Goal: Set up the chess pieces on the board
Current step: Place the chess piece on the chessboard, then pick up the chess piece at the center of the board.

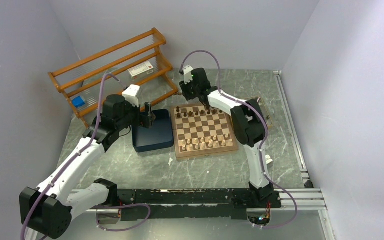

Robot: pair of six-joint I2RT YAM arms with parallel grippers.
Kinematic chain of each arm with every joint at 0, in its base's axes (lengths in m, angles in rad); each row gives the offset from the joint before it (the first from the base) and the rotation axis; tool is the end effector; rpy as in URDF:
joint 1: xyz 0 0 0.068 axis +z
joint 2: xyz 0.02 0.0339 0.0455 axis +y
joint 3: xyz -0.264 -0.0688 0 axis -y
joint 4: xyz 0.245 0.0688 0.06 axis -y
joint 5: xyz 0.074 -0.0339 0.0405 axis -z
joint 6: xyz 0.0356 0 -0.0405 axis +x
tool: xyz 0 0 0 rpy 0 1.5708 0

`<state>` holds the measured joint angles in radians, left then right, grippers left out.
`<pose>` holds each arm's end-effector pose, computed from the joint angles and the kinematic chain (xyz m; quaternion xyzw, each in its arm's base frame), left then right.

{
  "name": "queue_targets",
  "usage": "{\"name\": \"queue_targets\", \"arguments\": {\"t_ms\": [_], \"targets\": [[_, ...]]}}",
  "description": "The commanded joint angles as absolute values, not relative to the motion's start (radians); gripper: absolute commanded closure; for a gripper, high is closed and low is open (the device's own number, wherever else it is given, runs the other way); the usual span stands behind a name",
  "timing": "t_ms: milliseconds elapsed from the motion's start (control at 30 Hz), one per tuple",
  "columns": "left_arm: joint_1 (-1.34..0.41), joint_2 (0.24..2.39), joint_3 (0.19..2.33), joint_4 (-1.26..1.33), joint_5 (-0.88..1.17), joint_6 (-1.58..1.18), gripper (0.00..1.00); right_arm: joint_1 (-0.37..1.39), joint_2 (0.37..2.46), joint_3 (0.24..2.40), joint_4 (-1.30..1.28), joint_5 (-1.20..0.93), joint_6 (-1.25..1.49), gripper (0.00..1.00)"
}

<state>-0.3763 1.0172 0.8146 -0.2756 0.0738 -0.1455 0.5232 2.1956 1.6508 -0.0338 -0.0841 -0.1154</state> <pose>0.2134 -0.0871 0.2972 0.1174 0.8460 -0.1644 0.4935 0.4374 0.2558 0.1921 -0.2948 0.8280 0.1325 0.4582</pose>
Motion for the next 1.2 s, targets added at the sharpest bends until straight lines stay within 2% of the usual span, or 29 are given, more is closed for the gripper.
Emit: {"name": "queue_targets", "arguments": {"t_ms": [0, 167, 367, 900, 1033, 1167], "targets": [[-0.385, 0.995, 0.816, -0.271, 0.086, -0.137, 0.02, 0.483, 2.250, 1.707, 0.075, -0.288, -0.263, 0.60], [-0.388, 0.989, 0.818, -0.278, 0.072, -0.134, 0.02, 0.446, 2.350, 1.834, 0.024, -0.459, -0.292, 0.58], [-0.391, 0.994, 0.819, -0.278, 0.071, -0.132, 0.02, 0.440, 2.440, 1.922, -0.049, -0.528, -0.355, 0.58], [-0.395, 1.008, 0.821, -0.277, 0.066, -0.127, 0.02, 0.448, 2.554, 2.003, -0.114, -0.503, -0.470, 0.61], [-0.396, 1.009, 0.821, -0.275, 0.066, -0.129, 0.02, 0.467, 2.556, 1.992, -0.139, -0.473, -0.526, 0.68], [-0.396, 1.011, 0.818, -0.273, 0.064, -0.134, 0.05, 0.480, 2.521, 1.935, -0.130, -0.454, -0.561, 0.84]]}}
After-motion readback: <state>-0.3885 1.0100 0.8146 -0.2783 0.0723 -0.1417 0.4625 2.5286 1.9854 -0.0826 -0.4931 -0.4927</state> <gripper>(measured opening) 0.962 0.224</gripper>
